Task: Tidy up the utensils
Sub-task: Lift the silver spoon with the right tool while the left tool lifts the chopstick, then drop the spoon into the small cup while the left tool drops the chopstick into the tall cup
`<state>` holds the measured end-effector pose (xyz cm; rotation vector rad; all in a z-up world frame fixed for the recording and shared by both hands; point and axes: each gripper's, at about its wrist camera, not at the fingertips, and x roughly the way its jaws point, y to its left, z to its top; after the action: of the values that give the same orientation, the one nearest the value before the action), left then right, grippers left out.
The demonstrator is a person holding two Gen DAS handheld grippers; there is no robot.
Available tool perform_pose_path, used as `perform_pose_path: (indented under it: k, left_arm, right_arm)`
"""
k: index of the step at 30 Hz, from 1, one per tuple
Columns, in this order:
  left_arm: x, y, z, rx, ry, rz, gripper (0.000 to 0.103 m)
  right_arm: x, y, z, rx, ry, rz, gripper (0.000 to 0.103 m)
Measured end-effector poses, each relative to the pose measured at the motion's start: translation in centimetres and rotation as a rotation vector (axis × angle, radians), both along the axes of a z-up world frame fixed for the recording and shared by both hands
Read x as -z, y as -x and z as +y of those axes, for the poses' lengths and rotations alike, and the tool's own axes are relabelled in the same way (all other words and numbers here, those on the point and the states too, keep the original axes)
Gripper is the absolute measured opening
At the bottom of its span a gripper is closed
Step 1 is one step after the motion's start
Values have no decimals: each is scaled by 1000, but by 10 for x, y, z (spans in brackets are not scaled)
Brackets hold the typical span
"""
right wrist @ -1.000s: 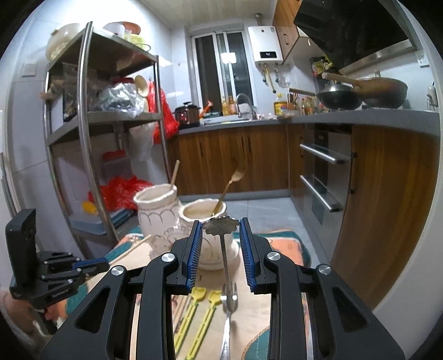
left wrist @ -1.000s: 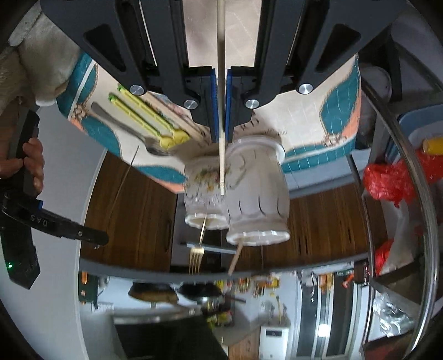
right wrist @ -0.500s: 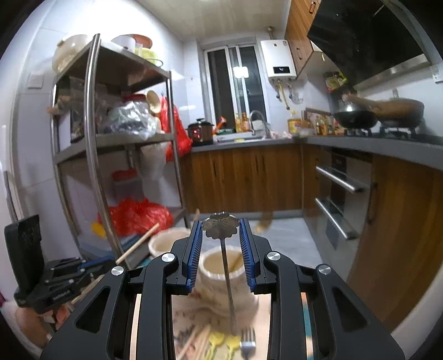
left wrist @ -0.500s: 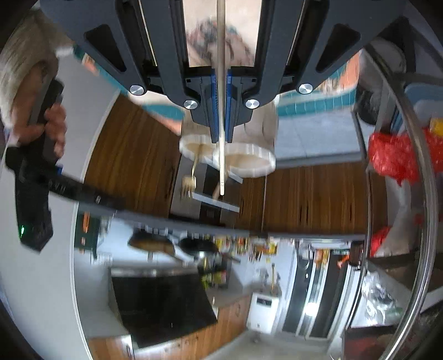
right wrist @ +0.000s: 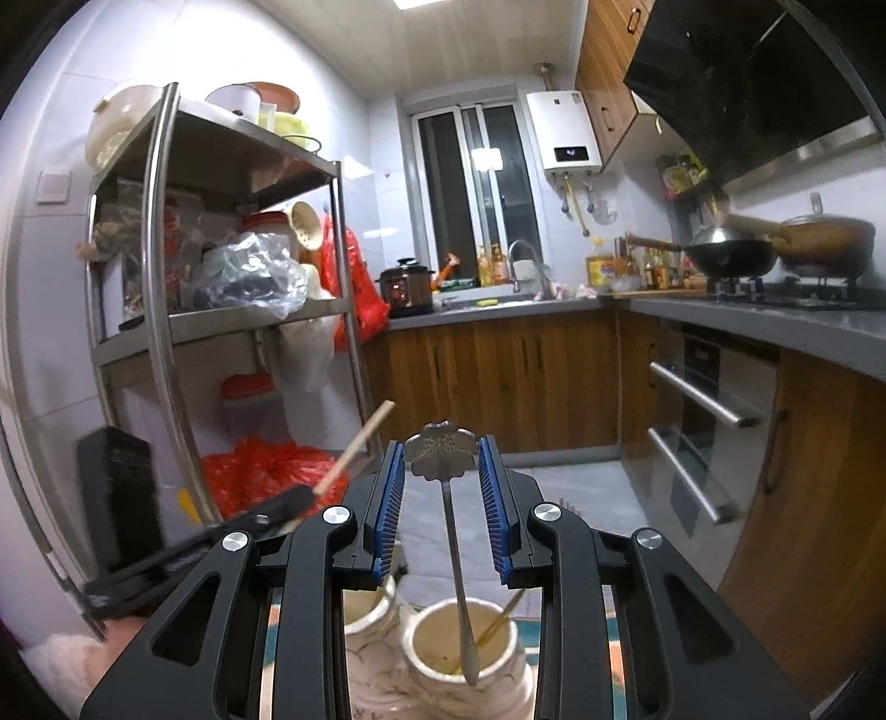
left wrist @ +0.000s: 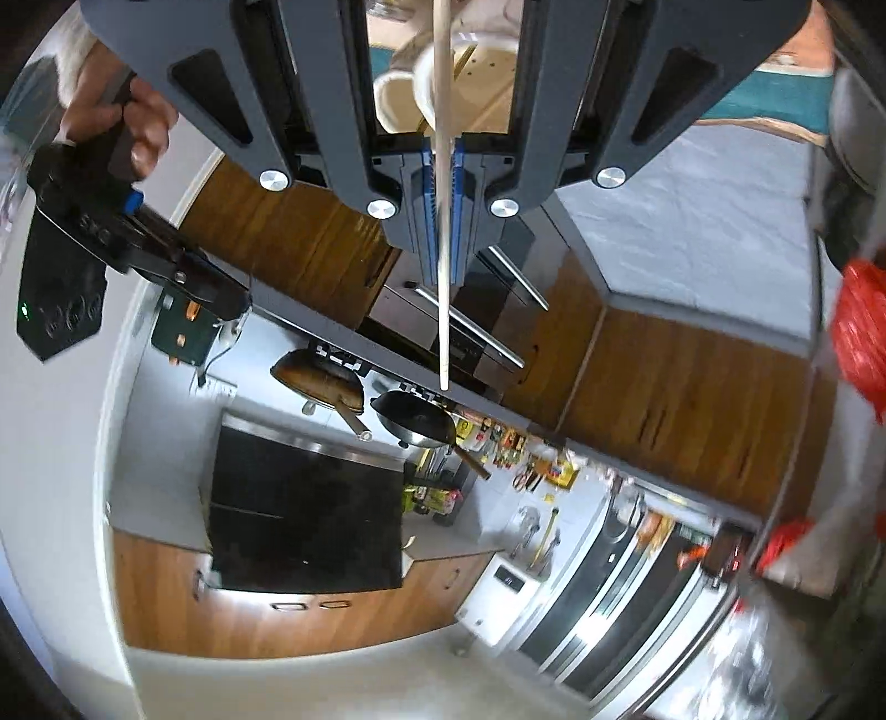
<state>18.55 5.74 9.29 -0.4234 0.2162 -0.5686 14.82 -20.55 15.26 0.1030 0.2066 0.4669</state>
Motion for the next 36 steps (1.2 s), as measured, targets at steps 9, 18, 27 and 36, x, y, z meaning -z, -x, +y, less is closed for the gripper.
perform_pose_path:
  k: [9,18,27,36]
  left_arm:
    - [14,-33,-12,-41,2,-27,4]
    - [28,-32,-18,-83,-81,-48,4]
    - [32,12,-11,-115,-156,-46,4]
    - [40,29,-27,-199,-339,-9,4]
  right_arm:
    - [9,-25,5,9,-25,2,29]
    - [33,-38,7,10,-17,48,29]
    - [61,-38,2,27,-34,108,29]
    - [77,-33,1,74,13,112,29]
